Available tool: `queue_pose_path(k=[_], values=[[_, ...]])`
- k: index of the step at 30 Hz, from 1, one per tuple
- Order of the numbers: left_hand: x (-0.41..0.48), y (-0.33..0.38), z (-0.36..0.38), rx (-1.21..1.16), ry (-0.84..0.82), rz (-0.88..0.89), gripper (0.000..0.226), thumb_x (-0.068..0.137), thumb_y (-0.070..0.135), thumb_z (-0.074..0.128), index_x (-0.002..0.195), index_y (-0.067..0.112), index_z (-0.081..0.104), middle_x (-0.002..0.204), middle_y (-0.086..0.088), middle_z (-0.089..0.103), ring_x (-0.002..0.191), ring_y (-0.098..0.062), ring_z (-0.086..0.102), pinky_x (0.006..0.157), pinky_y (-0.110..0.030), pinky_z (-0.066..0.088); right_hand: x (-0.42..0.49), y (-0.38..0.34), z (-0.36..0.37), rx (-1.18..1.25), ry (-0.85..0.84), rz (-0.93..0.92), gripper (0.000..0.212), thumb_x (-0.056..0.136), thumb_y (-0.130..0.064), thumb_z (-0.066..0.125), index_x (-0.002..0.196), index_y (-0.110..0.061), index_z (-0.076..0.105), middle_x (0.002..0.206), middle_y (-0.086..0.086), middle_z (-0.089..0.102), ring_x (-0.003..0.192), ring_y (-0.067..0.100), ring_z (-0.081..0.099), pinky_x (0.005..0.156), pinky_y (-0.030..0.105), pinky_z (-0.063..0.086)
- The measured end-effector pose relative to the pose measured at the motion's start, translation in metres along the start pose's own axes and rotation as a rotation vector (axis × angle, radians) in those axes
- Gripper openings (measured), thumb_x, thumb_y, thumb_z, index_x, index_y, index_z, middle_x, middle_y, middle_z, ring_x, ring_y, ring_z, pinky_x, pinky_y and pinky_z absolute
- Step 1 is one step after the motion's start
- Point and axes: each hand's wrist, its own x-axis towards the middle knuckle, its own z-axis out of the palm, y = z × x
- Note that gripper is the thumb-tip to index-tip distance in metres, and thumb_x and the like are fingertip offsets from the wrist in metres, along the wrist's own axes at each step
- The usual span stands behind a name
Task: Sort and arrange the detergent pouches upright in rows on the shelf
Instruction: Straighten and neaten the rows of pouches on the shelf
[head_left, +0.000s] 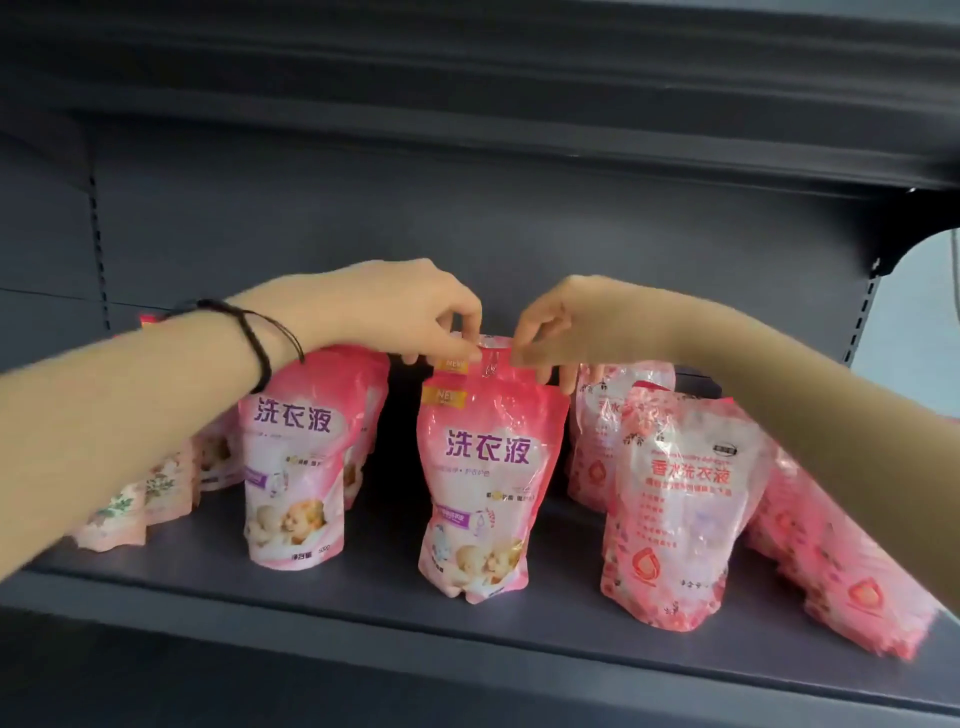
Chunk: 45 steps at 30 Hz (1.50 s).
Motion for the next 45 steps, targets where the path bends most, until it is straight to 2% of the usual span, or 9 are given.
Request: queue_pose_path(k=[6, 14, 17, 21, 26, 30, 34, 40, 45], values=[[0.056, -0.038, -0.015, 0.23, -0.149, 0.012, 0.029, 0.082, 0.064, 0.054, 0.079, 0.035, 0.06, 0.063, 0.02, 0.064, 0.069, -0.004, 0.064, 0.056, -0.024, 0.037, 0.062, 0.024, -0.033, -0.204, -0.125, 0.109, 0.019, 0.089, -0.039, 0.062, 0.094, -0.022, 0.069, 0.083, -0.002, 0.074, 0.064, 0.011, 0.072, 0.05, 0.02, 0.051], [0.122, -0.09, 0.02, 0.239, -0.119, 0.033, 0.032, 0.083, 0.066, 0.051, 0.084, 0.035, 0.06, 0.076, 0.015, 0.063, 0.071, -0.001, 0.058, 0.055, -0.025, 0.033, 0.144, 0.062, -0.027, -0.274, -0.155, 0.221, 0.014, 0.091, -0.033, 0.061, 0.094, -0.02, 0.064, 0.087, 0.002, 0.072, 0.066, 0.014, 0.071, 0.052, 0.023, 0.051], [0.142, -0.107, 0.038, 0.135, -0.068, 0.005, 0.031, 0.084, 0.065, 0.051, 0.089, 0.036, 0.061, 0.077, 0.023, 0.056, 0.071, 0.006, 0.05, 0.056, -0.024, 0.032, 0.169, 0.081, -0.021, -0.274, -0.152, 0.23, 0.016, 0.092, -0.035, 0.06, 0.095, -0.02, 0.064, 0.089, 0.003, 0.07, 0.069, 0.015, 0.07, 0.052, 0.023, 0.051], [0.17, -0.124, 0.065, -0.177, -0.156, -0.044, 0.029, 0.086, 0.056, 0.058, 0.094, 0.03, 0.065, 0.078, 0.017, 0.061, 0.071, -0.003, 0.058, 0.062, -0.024, 0.045, 0.195, 0.111, -0.009, -0.222, -0.159, 0.244, 0.028, 0.092, -0.034, 0.06, 0.106, -0.012, 0.067, 0.098, 0.005, 0.069, 0.078, 0.019, 0.069, 0.058, 0.025, 0.056], [0.197, -0.137, 0.086, -0.304, -0.272, -0.086, 0.028, 0.089, 0.047, 0.059, 0.103, 0.023, 0.065, 0.091, 0.01, 0.065, 0.077, -0.004, 0.061, 0.06, -0.021, 0.048, 0.216, 0.145, 0.007, -0.216, -0.173, 0.296, 0.033, 0.091, -0.032, 0.063, 0.109, -0.004, 0.067, 0.078, -0.001, 0.062, 0.067, 0.013, 0.062, 0.055, 0.021, 0.053], [0.208, -0.141, 0.102, -0.51, -0.315, -0.152, 0.021, 0.088, 0.042, 0.063, 0.099, 0.024, 0.065, 0.091, 0.01, 0.069, 0.081, -0.007, 0.064, 0.065, -0.022, 0.048, 0.22, 0.155, 0.016, -0.13, -0.263, 0.329, 0.027, 0.091, -0.027, 0.063, 0.107, -0.006, 0.068, 0.077, -0.004, 0.064, 0.076, 0.015, 0.065, 0.063, 0.022, 0.054], [0.209, -0.141, 0.123, -0.513, -0.4, -0.139, 0.009, 0.083, 0.027, 0.073, 0.081, 0.022, 0.066, 0.072, 0.011, 0.069, 0.067, -0.003, 0.064, 0.061, -0.02, 0.043, 0.22, 0.157, 0.022, -0.15, -0.228, 0.295, 0.011, 0.091, -0.015, 0.062, 0.096, -0.007, 0.068, 0.068, -0.003, 0.062, 0.062, 0.006, 0.059, 0.054, 0.019, 0.047], [0.21, -0.136, 0.107, -0.397, -0.265, -0.092, 0.014, 0.08, 0.018, 0.076, 0.073, 0.011, 0.066, 0.069, -0.003, 0.067, 0.059, -0.009, 0.053, 0.057, -0.025, 0.039, 0.208, 0.15, 0.005, -0.185, -0.104, 0.279, 0.01, 0.094, -0.015, 0.059, 0.095, -0.01, 0.067, 0.074, 0.002, 0.064, 0.053, 0.003, 0.051, 0.046, 0.015, 0.04], [0.215, -0.134, 0.057, -0.542, -0.001, -0.083, 0.008, 0.089, 0.016, 0.066, 0.082, 0.014, 0.061, 0.082, -0.006, 0.066, 0.074, -0.012, 0.06, 0.06, -0.025, 0.054, 0.189, 0.141, -0.037, -0.08, 0.207, 0.273, 0.013, 0.094, -0.016, 0.055, 0.096, -0.01, 0.067, 0.097, 0.01, 0.07, 0.086, 0.022, 0.065, 0.068, 0.029, 0.054]])
